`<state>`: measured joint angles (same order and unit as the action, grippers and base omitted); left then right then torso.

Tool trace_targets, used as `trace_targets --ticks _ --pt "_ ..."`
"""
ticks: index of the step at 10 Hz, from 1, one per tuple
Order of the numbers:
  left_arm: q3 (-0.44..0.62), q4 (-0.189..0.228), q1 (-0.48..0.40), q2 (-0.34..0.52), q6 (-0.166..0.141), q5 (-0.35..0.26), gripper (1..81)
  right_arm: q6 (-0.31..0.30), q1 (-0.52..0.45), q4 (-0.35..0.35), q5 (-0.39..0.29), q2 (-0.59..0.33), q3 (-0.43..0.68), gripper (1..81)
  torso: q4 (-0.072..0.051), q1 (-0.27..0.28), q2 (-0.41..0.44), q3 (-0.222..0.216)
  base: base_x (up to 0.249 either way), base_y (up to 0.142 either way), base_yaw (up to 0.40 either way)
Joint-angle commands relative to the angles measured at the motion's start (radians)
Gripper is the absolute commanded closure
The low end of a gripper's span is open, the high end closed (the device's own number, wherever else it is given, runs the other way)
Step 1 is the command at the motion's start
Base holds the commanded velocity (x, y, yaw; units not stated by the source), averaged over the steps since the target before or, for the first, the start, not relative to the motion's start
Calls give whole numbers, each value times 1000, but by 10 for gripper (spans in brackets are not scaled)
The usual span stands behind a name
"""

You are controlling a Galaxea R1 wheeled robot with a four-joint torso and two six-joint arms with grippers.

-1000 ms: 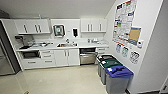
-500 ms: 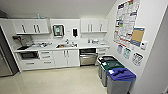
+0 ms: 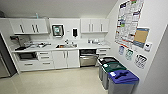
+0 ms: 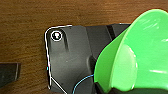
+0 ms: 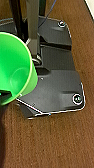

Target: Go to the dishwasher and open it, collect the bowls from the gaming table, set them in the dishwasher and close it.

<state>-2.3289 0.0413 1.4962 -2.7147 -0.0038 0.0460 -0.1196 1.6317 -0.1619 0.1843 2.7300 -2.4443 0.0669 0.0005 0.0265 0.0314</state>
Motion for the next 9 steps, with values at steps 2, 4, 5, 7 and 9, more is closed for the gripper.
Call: trace_targets --ticks 2,4,5,7,9 --pt "6 6 -50 21 -1 -47 811 1 -35 -14 -43 -23 -2 811 0 0 0 0 142 0 0" --pt "6 5 -49 21 -1 -47 811 1 -34 -13 -43 -23 -2 811 0 0 0 0 143 0 0" --pt "6 5 -50 21 -1 -47 811 1 -34 -13 -42 -23 -4 811 0 0 0 0 143 0 0" --pt "3 5 -50 21 -1 -47 811 1 -32 -13 -42 -23 -4 811 0 0 0 0 142 0 0" --pt "3 5 -50 19 -1 -47 811 1 -32 -13 -42 -23 -2 811 0 0 0 0 123 0 0"
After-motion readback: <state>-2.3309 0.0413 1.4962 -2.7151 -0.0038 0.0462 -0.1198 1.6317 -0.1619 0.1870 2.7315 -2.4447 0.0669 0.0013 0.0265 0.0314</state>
